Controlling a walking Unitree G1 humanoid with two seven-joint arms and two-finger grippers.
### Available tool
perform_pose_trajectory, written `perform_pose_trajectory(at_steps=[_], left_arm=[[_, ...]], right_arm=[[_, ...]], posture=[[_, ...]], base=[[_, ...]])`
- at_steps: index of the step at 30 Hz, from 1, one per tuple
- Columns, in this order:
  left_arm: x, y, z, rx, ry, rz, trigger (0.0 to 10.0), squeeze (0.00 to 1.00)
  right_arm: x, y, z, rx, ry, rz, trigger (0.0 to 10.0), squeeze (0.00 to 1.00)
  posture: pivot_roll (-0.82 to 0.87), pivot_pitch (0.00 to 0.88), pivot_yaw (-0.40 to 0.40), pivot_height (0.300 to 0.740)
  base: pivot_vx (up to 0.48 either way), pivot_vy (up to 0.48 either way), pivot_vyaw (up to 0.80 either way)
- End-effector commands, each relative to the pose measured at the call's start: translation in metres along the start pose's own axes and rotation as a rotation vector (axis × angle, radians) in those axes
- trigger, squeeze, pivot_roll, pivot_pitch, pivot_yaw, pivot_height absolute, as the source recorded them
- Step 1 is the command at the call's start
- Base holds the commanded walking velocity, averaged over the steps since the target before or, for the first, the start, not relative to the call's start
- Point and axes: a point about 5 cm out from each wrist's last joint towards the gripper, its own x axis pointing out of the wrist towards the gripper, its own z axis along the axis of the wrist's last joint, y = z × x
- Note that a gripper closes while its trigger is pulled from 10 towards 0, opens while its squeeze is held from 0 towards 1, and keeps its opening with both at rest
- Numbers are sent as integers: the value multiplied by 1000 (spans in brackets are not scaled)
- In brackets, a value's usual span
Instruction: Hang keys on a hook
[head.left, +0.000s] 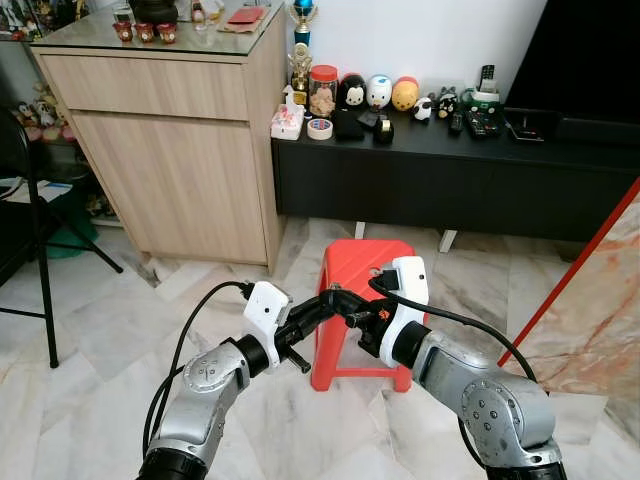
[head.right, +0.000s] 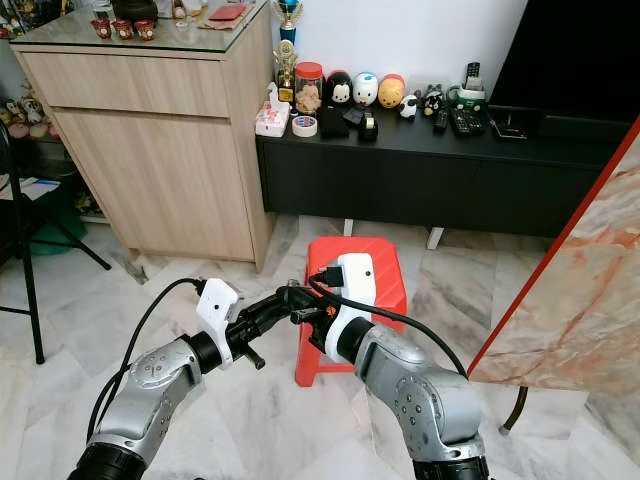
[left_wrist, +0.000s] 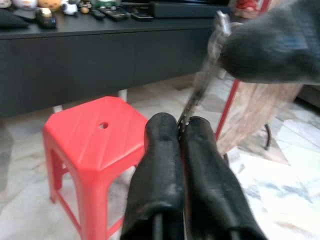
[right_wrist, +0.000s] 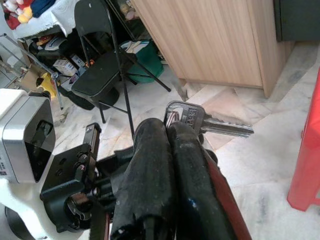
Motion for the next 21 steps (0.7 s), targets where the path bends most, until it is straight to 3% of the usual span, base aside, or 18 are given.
perform_pose_trajectory(at_steps=[1, 12, 17, 18, 21], left_arm=[[1, 2, 4, -4, -20, 5, 0, 0], [1, 3, 4, -10, -20, 9, 0, 0], [0, 2, 3, -10, -16, 7, 0, 0], [0, 2, 2, -11, -14, 5, 0, 0], [0, 2, 2, -12, -12, 3, 0, 0]], right_arm=[[0, 1, 3, -15, -10, -5, 10000, 0], [-1, -1, 4, -16, -14, -14, 10000, 0], [-3, -10, 5, 1, -24, -67, 10000, 0], [-3, -15, 4, 10, -25, -96, 10000, 969], [-4, -19, 4, 8, -25, -112, 10000, 1000]], posture=[[9, 40, -60, 740], [10, 39, -62, 740], [10, 39, -62, 740], [10, 41, -61, 740], [10, 41, -61, 740]], base=[[0, 0, 0], [0, 0, 0], [0, 0, 0], [0, 0, 0], [0, 0, 0]])
